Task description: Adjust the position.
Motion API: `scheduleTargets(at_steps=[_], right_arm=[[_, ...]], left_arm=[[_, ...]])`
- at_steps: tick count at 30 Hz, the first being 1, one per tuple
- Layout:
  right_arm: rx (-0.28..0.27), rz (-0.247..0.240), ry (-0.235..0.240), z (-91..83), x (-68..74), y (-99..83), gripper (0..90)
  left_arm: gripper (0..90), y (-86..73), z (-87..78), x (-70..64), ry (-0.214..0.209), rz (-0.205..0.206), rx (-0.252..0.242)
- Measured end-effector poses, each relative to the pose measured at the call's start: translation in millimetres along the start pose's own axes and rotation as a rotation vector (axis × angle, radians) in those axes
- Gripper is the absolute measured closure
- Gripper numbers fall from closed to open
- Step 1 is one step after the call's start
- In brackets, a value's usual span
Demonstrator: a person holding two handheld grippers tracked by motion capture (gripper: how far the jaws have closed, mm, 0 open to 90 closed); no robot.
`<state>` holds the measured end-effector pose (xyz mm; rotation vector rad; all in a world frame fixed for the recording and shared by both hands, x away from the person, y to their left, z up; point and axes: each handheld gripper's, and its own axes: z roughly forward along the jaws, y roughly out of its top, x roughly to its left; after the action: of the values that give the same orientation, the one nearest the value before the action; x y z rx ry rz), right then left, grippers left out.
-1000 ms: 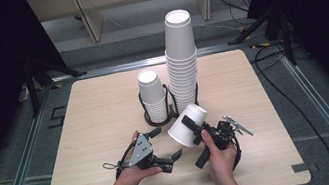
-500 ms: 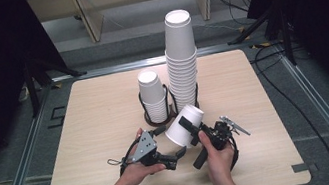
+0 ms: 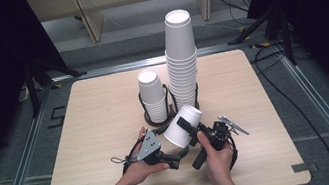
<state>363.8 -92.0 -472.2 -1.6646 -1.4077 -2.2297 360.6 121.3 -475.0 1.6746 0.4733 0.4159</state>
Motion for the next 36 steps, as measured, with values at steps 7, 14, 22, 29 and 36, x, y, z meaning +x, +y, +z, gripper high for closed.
scheduleTargets(at_steps=[7,14,22,29,36], right_arm=[[0.001,-0.008,0.003,1.1,0.5,-2.5,21.6],[0.019,-0.001,0.002,2.3,2.7,0.5,21.6],[0.019,0.027,0.024,4.8,8.8,6.7,21.6],[0.017,-0.003,0.035,5.1,5.5,2.9,21.6],[0.018,-0.002,0.039,5.5,6.5,2.7,21.3]], left_arm=[[0.0,-0.6,2.3,-0.1,0.001,0.001,-0.001],[0.0,3.2,4.6,0.9,-0.007,0.011,0.005],[0.0,6.6,6.5,3.2,0.002,0.012,-0.012],[0.0,7.5,10.3,2.1,0.007,0.022,0.009],[0.7,7.9,10.4,2.2,0.011,0.032,0.013]])
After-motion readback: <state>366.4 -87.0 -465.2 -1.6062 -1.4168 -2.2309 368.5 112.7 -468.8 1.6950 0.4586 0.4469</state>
